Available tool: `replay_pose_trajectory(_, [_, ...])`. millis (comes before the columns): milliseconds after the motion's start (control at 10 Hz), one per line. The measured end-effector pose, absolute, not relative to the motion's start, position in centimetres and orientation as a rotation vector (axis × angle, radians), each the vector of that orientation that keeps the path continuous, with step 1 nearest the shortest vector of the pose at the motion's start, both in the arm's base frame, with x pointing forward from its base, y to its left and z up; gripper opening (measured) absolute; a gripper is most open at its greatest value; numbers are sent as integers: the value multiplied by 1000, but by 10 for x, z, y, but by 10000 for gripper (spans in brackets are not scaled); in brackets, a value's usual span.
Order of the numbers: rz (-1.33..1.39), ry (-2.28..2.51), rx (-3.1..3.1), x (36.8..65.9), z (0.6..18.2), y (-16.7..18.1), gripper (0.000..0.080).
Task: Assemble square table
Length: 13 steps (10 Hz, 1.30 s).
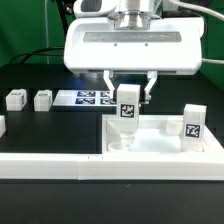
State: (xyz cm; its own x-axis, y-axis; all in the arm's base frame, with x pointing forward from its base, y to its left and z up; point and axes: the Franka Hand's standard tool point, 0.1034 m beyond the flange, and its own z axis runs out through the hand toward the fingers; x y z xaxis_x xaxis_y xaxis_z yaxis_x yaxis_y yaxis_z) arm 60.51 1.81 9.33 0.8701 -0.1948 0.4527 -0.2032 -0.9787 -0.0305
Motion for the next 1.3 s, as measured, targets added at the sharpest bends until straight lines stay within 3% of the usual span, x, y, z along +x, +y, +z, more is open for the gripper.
replay_pose_trajectory(400, [725,-331,3011,604,90,10,290])
replay_pose_trajectory(900, [704,-326,3003,603,73,7,290])
replay_pose_trajectory(1300, [768,-311,2977,604,72,9,290])
